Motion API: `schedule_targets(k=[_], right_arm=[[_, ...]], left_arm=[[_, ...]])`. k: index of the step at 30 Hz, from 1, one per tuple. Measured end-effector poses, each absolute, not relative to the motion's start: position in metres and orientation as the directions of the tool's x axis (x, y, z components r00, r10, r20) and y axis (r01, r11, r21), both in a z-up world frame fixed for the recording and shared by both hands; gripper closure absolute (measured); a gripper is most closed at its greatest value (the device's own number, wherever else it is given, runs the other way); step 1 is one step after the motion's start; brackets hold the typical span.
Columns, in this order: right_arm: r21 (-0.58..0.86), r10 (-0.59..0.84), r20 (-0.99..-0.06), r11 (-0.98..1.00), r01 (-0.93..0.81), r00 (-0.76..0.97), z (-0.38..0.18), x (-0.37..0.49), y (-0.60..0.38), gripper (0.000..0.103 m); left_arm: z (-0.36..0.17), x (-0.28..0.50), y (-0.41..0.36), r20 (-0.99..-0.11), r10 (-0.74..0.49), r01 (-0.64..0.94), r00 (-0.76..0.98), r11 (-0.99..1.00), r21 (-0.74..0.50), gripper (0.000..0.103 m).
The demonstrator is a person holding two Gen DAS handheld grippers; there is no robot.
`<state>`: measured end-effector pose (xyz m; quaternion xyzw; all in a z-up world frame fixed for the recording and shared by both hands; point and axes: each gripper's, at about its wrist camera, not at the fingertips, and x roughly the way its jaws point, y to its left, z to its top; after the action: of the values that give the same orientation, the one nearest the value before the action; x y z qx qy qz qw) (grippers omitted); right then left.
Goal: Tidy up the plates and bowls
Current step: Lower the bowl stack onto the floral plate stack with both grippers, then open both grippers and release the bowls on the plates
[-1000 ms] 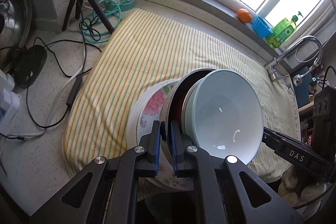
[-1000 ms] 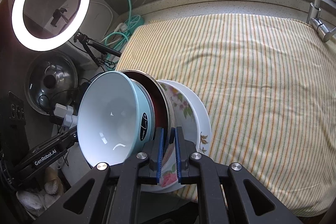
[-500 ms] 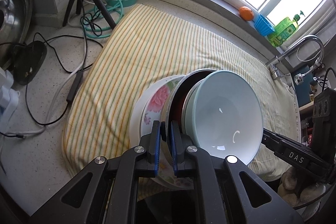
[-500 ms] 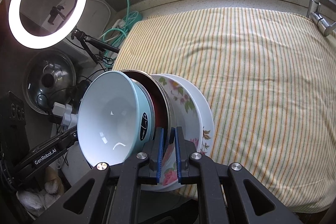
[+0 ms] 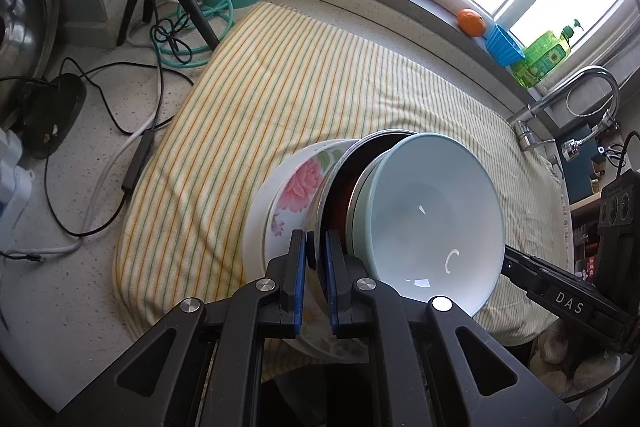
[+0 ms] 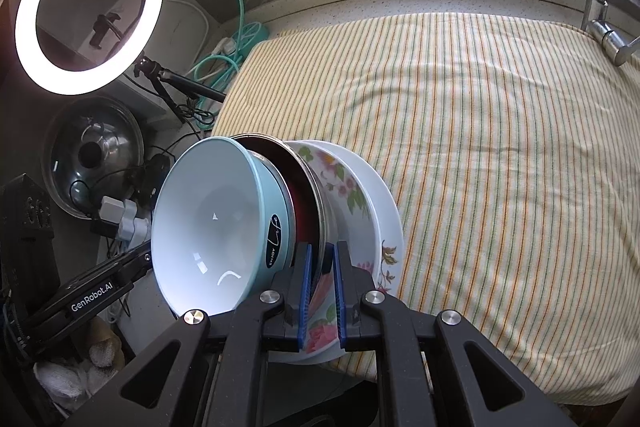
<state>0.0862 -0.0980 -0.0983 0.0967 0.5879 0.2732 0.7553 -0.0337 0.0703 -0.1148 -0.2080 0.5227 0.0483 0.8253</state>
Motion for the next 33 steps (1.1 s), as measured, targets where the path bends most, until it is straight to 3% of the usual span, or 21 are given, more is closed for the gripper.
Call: schedule_targets(k=[25,33], right_arm=[[0.429,0.508,-0.835,0.842,-0.327,0.211,-0.086,0.082,-0.099,0.090],[0.431,0.516,-0.826,0.837,-0.337,0.227,-0.079,0.080,-0.101,0.081]], left_arm=[[-0.104,-0.037,0.073,-0.868,-0.099,-0.290,0.486,0.919,-0.267,0.095],[-0.099,-0.040,0.075,-0.861,-0.077,-0.295,0.503,0.921,-0.255,0.093]])
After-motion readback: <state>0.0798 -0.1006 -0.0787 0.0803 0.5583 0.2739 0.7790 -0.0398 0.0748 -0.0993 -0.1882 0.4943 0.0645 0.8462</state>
